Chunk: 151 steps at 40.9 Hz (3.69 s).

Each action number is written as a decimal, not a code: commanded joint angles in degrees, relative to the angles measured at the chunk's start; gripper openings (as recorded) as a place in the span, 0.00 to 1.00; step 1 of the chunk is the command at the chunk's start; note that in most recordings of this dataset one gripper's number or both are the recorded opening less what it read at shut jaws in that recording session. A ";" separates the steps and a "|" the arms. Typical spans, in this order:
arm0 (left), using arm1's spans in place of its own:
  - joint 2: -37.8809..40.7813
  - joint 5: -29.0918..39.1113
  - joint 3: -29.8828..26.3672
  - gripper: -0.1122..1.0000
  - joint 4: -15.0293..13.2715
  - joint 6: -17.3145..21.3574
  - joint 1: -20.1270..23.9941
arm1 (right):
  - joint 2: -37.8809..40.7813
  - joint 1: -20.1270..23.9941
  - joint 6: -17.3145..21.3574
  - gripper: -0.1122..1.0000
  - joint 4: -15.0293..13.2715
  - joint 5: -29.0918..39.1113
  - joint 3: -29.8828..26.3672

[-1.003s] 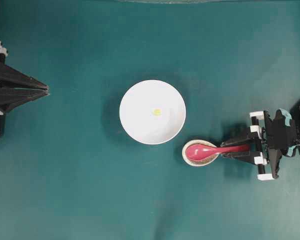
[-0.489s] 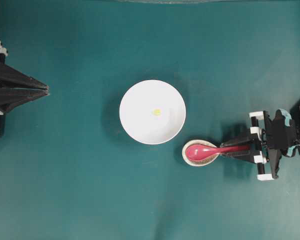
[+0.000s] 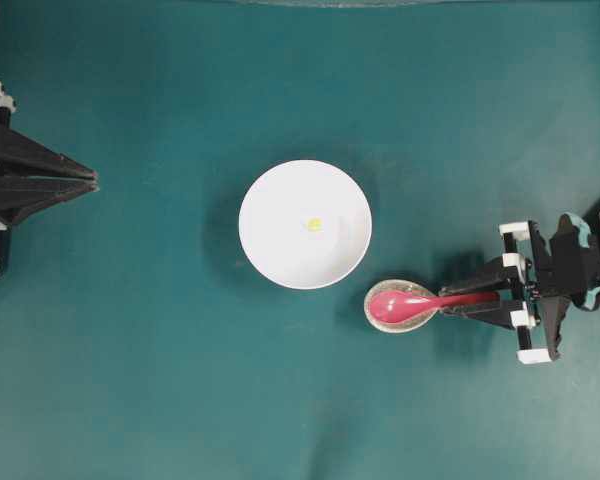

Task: Scoop the yellow hexagonal prism block from the bowl with a spoon using the right arm.
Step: 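Lift the red spoon and carry it over the white bowl, then lower the spoon bowl into the white bowl beside the yellow block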

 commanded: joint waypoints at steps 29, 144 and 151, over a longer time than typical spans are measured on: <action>0.70 -0.26 -0.97 0.23 0.09 -0.18 0.00 | -28.83 -12.92 -13.10 0.33 -0.09 39.55 -9.23; 0.09 3.69 -1.32 0.23 0.18 2.72 0.00 | -10.63 -39.02 -9.40 0.32 -11.87 113.64 -53.44; 0.18 3.69 -1.32 0.23 0.09 2.72 0.09 | -10.37 -39.02 -7.73 0.32 -12.74 114.79 -53.79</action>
